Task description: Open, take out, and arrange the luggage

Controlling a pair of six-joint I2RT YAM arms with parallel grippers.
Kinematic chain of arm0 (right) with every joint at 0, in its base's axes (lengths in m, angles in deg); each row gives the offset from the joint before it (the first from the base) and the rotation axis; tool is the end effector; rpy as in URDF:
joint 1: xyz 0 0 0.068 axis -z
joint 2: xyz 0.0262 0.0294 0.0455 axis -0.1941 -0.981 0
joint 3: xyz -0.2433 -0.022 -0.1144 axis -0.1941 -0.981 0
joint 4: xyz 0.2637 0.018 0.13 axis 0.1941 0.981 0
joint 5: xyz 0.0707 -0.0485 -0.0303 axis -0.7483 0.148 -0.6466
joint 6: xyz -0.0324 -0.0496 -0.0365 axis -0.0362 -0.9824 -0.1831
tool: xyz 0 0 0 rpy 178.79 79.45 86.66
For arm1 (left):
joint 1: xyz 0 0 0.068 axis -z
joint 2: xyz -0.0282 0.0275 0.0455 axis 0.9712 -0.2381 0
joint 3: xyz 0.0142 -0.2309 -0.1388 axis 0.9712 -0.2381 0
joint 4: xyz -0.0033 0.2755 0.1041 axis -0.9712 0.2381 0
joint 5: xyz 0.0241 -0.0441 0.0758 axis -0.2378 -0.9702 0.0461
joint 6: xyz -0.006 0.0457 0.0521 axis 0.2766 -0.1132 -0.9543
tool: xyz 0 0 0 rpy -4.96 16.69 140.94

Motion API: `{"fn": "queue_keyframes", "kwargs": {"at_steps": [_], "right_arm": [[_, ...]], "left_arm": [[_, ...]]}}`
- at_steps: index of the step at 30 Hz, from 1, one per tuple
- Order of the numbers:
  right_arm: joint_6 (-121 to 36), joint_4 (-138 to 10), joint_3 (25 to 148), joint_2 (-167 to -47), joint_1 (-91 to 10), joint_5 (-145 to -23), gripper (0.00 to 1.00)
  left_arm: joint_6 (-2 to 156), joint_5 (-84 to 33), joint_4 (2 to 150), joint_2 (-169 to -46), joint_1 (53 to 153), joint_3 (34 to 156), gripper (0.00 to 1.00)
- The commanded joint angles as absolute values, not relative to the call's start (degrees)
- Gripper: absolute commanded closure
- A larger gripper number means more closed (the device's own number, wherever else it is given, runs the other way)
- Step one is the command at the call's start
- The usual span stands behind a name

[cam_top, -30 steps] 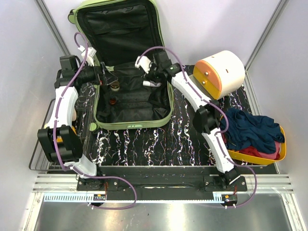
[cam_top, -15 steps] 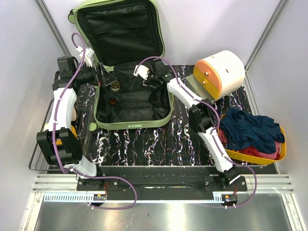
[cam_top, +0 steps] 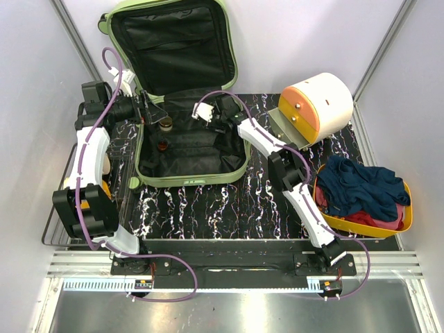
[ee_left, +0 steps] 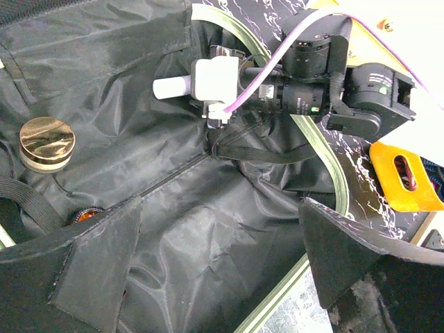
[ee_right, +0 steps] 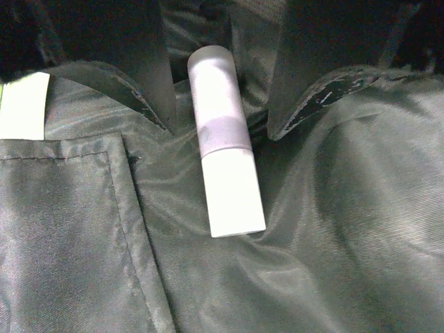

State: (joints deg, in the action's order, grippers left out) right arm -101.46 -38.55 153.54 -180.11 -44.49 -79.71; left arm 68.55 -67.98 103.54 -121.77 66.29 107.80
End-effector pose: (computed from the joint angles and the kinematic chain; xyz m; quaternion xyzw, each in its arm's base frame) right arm 0.5365 0.3567 0.1497 -0.6202 0.6487 -0.0451 0.4388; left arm 0.3988 0.0254 0.3559 0.1208 0.8026 -0.3458 0.4707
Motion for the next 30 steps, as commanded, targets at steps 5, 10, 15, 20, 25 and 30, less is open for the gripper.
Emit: {"fn": "queue_keyframes", "kwargs": {"at_steps": [5,10,15,20,25,30], "right_arm": [[-106.1,-44.9,158.1,-187.6,-44.9,-70.4,0.43],[-104.7,-46.0,156.1,-185.0,-45.1,-72.2,0.59],[-102.2,-47.3,155.3,-179.4,-45.6,-75.7,0.82],[-97.7,-49.1,156.3,-173.9,-45.9,-80.1,1.0],[-91.5,-50.5,156.7,-169.8,-45.9,-83.1,1.0],[-86.6,-49.6,156.2,-164.8,-45.9,-83.1,1.0]], "left_arm": [[67.8,-69.2,103.1,-121.2,65.8,108.4,0.01],[67.5,-69.1,103.4,-121.2,65.7,108.6,0.01],[67.5,-69.7,103.4,-121.5,65.7,109.0,0.01],[67.9,-70.5,103.0,-122.1,65.7,109.8,0.01],[68.8,-71.2,101.3,-122.0,65.7,109.4,0.01],[69.0,-71.4,100.5,-121.5,65.7,109.3,0.01]]}}
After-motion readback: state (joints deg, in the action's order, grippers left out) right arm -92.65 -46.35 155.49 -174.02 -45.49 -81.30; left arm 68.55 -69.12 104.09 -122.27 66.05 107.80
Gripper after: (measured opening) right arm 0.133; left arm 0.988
